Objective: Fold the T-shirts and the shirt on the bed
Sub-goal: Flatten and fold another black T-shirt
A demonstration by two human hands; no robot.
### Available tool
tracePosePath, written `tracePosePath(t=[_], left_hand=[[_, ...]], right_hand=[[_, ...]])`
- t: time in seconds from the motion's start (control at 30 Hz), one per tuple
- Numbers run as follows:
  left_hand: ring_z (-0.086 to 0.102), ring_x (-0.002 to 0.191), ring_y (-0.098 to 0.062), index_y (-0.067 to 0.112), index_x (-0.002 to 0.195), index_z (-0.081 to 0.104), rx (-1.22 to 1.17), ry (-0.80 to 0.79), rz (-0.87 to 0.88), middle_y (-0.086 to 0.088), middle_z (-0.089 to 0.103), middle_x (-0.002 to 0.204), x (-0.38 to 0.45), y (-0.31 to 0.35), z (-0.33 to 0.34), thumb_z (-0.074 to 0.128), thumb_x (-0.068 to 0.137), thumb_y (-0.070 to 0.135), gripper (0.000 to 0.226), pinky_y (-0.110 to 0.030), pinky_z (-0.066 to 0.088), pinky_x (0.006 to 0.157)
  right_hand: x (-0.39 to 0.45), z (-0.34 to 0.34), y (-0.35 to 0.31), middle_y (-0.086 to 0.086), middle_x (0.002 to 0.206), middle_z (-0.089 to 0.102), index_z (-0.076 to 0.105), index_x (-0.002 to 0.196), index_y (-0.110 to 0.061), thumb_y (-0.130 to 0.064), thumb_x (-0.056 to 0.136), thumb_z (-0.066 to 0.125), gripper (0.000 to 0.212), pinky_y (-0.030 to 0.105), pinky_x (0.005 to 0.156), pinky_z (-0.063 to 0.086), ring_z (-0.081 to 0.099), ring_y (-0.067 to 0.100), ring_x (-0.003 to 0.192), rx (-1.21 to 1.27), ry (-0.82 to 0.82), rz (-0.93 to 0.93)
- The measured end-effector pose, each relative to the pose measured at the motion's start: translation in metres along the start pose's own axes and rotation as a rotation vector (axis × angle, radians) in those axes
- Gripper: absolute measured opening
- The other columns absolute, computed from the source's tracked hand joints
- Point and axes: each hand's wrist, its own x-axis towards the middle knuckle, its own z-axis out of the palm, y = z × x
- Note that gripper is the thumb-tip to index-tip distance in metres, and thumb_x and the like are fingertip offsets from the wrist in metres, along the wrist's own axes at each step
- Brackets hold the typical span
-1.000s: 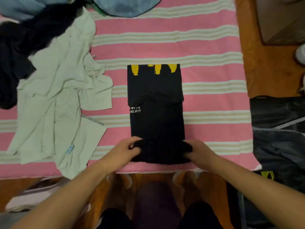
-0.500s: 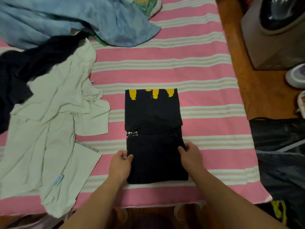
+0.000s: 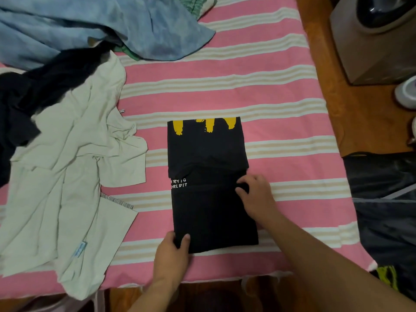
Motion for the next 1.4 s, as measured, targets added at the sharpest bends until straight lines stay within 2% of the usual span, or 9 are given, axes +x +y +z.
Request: tracePosePath(t=[0.2,0.3,0.4,0.5,0.73,1.0,1.1,1.23,1.4], left_hand=[[0.058,0.075,-0.02,0.022,0.087,0.055,0.353,0.016,0.076,0.005,0.063,0.079,0.007,-0.01,-0.014,0.056,0.101,0.038,0.022,-0.037,0.051,0.072],[0.057,0.09,-0.024,0.017,0.112,0.06,0.648,0.171,0.564,-0.003,0.061,0.103,0.006,0.0,-0.016,0.064,0.092,0.033,0.026,-0.038,0.05,0.077],[0.054,0.127,-0.036,0.012,0.133,0.06,0.864,0.063,1.051,-0.014,0.057,0.134,0.012,0.001,-0.01,0.062,0.087,0.045,0.057,-0.049,0.049,0.104],[0.05,0.134,-0.042,0.011,0.141,0.057,1.07,-0.068,1.195,-0.017,0.057,0.141,0.026,-0.002,-0.004,0.067,0.086,0.052,0.07,-0.054,0.049,0.105],[0.036,0.144,-0.049,0.005,0.152,0.04,1.229,-0.132,1.065,-0.023,0.044,0.153,0.034,-0.017,0.01,0.077,0.084,0.033,0.083,-0.06,0.042,0.109],[0.057,0.132,-0.024,0.013,0.141,0.06,0.933,-0.165,0.996,-0.008,0.055,0.147,0.029,0.0,-0.01,0.09,0.059,0.0,0.088,-0.032,0.047,0.105],[0.049,0.138,-0.012,0.031,0.15,0.048,0.711,-0.373,0.76,0.007,0.048,0.154,0.017,0.007,-0.03,0.066,0.085,0.0,0.073,-0.019,0.032,0.114],[0.063,0.112,-0.002,0.04,0.126,0.067,0.46,-0.782,0.483,0.014,0.069,0.122,-0.011,0.03,-0.073,0.049,0.09,-0.003,0.058,-0.027,0.052,0.1],[0.069,0.097,-0.01,0.032,0.107,0.071,0.078,-0.376,0.289,0.007,0.072,0.103,0.009,0.079,-0.102,0.057,0.095,0.0,0.036,-0.032,0.057,0.086]], right_hand=[[0.023,-0.005,0.011,-0.008,0.091,0.06,0.067,0.092,-0.026,-0.018,0.092,0.071,0.009,0.028,0.074,0.041,0.059,0.014,0.087,0.057,0.006,0.006],[0.009,-0.004,0.008,-0.005,0.097,0.054,0.065,0.105,-0.022,-0.022,0.091,0.071,0.015,0.026,0.076,0.042,0.054,0.014,0.088,0.032,0.182,-0.048],[-0.027,0.003,0.003,0.006,0.109,0.057,0.066,0.107,-0.012,-0.022,0.091,0.065,0.018,0.034,0.084,0.045,0.052,0.022,0.098,-0.242,0.317,-0.471],[-0.07,0.021,0.019,0.007,0.123,0.062,0.07,0.11,-0.017,-0.036,0.093,0.056,0.029,0.041,0.1,0.049,0.055,0.025,0.117,-0.524,0.019,-0.863],[-0.082,0.025,0.067,0.015,0.161,0.031,0.034,0.155,-0.018,-0.048,0.081,0.073,0.089,0.052,0.119,0.02,0.027,0.036,0.149,-0.816,-0.23,-0.612],[-0.072,0.021,0.038,0.025,0.137,0.058,0.058,0.136,0.001,-0.014,0.085,0.068,0.054,0.051,0.112,0.038,0.058,0.04,0.125,-0.902,-0.144,-0.705],[-0.081,-0.006,0.022,0.014,0.126,0.067,0.064,0.131,-0.008,-0.014,0.087,0.061,0.044,0.042,0.1,0.053,0.067,0.03,0.112,-0.831,-0.369,-0.681],[-0.099,-0.059,-0.013,-0.003,0.11,0.068,0.067,0.118,-0.02,-0.014,0.095,0.053,0.027,0.03,0.087,0.052,0.064,0.013,0.099,-0.475,-0.885,-0.376],[-0.057,-0.084,-0.03,-0.011,0.1,0.064,0.067,0.112,-0.022,-0.012,0.095,0.061,0.021,0.022,0.076,0.05,0.063,0.008,0.092,-0.042,-0.581,-0.1]])
